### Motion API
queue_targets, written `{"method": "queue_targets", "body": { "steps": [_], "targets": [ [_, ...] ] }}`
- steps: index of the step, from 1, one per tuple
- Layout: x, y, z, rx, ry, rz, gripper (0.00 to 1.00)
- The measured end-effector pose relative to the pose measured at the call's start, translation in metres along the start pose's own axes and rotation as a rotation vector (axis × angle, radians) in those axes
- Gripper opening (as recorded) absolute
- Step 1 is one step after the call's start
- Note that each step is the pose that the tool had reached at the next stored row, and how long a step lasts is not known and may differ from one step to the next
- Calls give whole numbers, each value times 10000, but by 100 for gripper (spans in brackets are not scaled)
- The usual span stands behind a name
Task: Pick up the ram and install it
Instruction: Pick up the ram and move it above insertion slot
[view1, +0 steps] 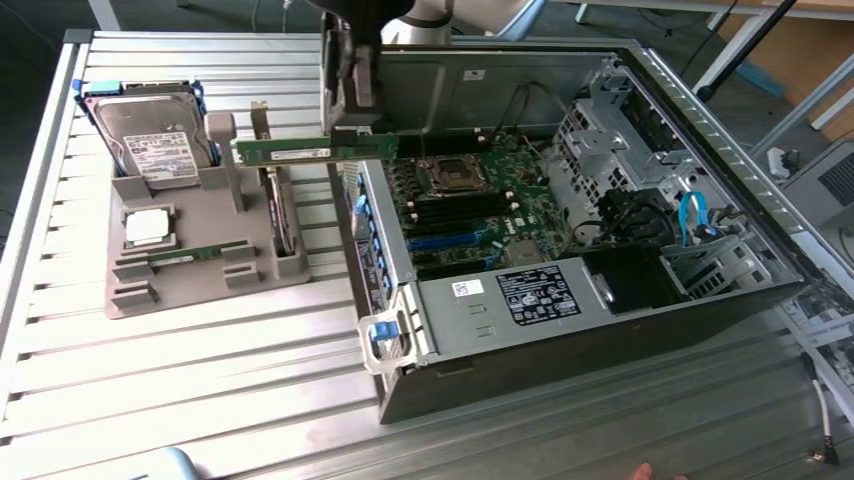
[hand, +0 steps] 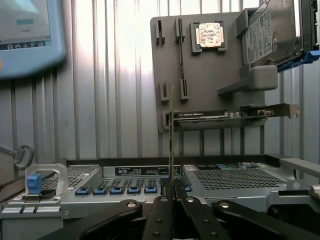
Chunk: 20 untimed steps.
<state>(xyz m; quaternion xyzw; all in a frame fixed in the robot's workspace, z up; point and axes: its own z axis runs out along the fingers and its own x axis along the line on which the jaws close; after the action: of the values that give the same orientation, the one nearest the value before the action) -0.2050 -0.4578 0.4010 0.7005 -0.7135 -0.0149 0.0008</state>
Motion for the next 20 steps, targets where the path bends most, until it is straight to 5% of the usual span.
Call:
{"method": "queue_targets", "body": {
  "steps": [20],
  "targets": [
    [-12,-673,-15,0,1,-2,12]
  ]
}}
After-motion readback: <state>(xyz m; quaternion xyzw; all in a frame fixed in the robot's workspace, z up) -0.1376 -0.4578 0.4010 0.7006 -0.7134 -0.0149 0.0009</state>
